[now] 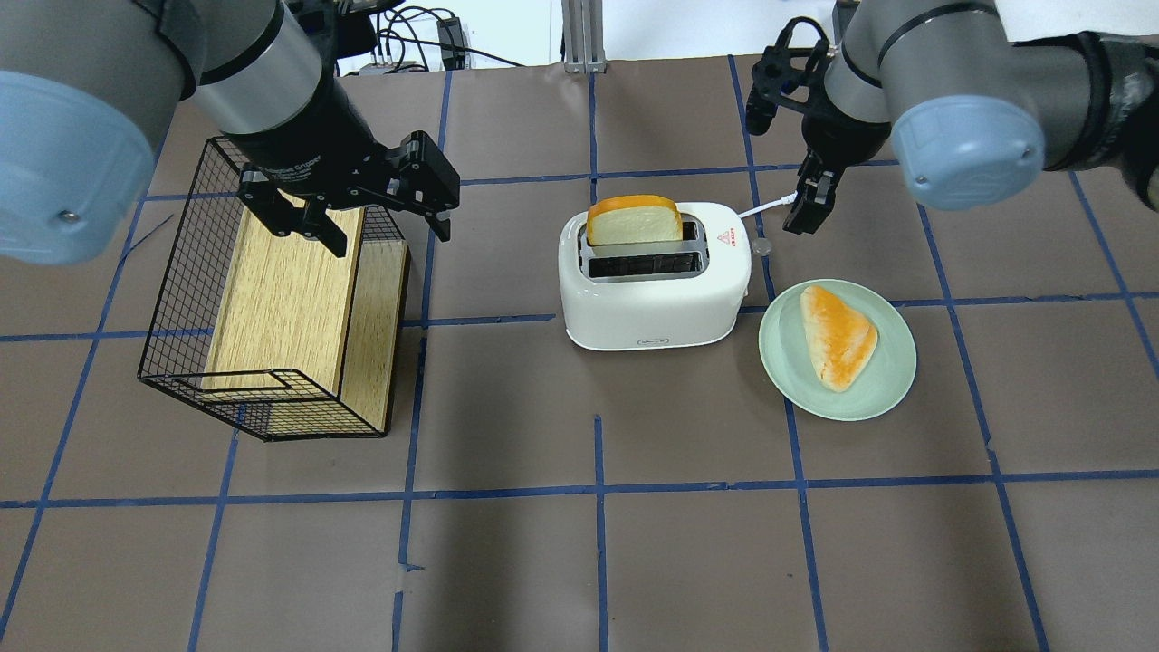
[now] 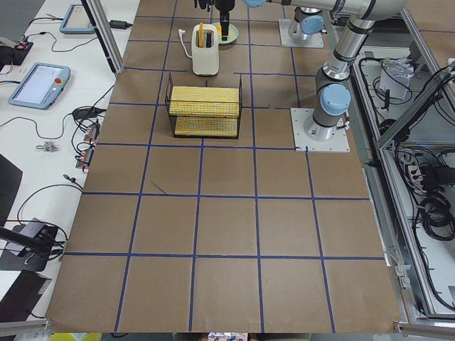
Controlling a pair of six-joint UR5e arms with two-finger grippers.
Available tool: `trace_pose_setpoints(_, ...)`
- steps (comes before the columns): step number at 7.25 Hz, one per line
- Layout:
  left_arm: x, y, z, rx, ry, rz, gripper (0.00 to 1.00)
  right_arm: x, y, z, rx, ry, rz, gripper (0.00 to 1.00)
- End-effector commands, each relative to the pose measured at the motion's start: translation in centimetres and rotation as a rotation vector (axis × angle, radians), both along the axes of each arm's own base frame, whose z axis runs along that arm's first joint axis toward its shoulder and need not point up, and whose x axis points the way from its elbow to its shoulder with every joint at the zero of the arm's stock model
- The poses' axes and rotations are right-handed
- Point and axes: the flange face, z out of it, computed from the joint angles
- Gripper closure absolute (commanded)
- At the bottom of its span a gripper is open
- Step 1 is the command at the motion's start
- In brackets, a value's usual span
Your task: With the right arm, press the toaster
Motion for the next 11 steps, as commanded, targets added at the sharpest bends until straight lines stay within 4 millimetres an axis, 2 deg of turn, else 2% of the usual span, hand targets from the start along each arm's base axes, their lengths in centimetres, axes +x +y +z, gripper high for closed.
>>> trace_pose_setpoints(1,0.0,0.0,0.0,0.0,0.0,-0.001,0.0,0.1,3.6,3.6,0.086,-0.026,-0.492,0.0)
trace_pose_setpoints(2,0.0,0.0,0.0,0.0,0.0,0.001,0.0,0.0,5.5,5.7,0.101,-0.021,-0.663,0.0)
trace_pose_setpoints(3,0.0,0.0,0.0,0.0,0.0,0.001,0.0,-0.2,7.9,8.5,0.075,0.004,-0.72,0.0)
trace_pose_setpoints(4,0.0,0.0,0.0,0.0,0.0,0.001,0.0,-0.2,9.8,10.3,0.056,0.002,-0.735,0.0)
trace_pose_setpoints(5,0.0,0.0,0.0,0.0,0.0,-0.001,0.0,-0.3,9.9,10.7,0.051,0.001,-0.775,0.0)
trace_pose_setpoints(7,0.0,0.0,0.1,-0.001,0.0,-0.001,0.0,-1.5,11.1,10.4,0.067,0.156,-0.828,0.0)
trace_pose_setpoints(9,0.0,0.0,0.0,0.0,0.0,-0.001,0.0,-1.0,10.1,12.5,0.041,0.1,-0.837,0.0)
trace_pose_setpoints(11,0.0,0.0,0.0,0.0,0.0,-0.001,0.0,-0.4,9.8,12.4,0.067,0.033,-0.895,0.0)
